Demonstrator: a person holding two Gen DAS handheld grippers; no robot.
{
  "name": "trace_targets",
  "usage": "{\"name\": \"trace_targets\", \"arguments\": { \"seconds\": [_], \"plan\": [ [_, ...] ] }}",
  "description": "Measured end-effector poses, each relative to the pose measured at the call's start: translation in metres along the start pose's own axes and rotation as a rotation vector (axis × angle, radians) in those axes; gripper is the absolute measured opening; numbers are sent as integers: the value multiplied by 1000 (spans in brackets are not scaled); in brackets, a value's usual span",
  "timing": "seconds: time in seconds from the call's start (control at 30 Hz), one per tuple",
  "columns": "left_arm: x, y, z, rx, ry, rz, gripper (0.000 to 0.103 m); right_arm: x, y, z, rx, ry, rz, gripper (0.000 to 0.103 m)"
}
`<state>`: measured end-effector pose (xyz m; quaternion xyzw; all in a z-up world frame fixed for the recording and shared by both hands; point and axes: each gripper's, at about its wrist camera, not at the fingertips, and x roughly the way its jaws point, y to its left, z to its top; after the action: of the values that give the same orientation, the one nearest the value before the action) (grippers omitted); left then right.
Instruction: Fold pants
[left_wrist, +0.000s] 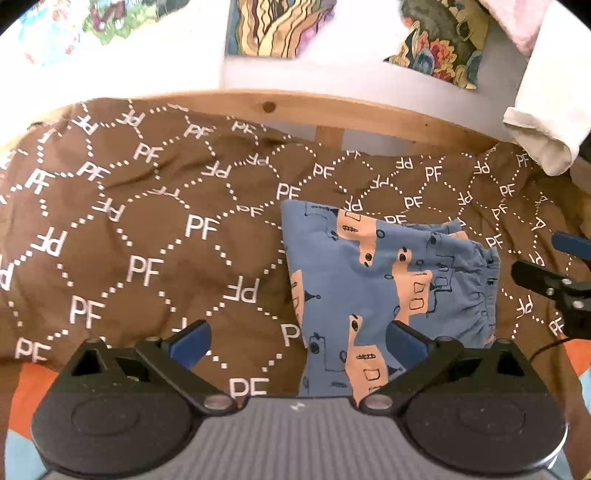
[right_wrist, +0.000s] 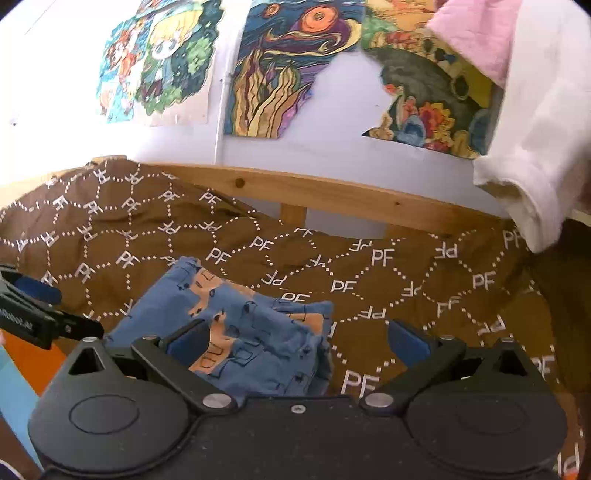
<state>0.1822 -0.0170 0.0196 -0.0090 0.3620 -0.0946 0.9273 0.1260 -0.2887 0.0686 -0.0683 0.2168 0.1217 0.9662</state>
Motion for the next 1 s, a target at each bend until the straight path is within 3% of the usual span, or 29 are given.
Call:
{"name": "trace_targets", "arguments": {
  "seconds": [0.33, 0.67, 1.0],
  "plan": [
    [-37, 1, -28, 95, -64, 41, 103, -41, 17, -16, 99, -9, 20, 102],
    [-53, 7, -54, 121, -52, 8, 103, -73, 39, -53, 116, 44, 41, 102],
    [-57, 11, -74, 117, -34, 6, 103, -82, 39, -66, 154, 69, 31, 102]
  ]
}}
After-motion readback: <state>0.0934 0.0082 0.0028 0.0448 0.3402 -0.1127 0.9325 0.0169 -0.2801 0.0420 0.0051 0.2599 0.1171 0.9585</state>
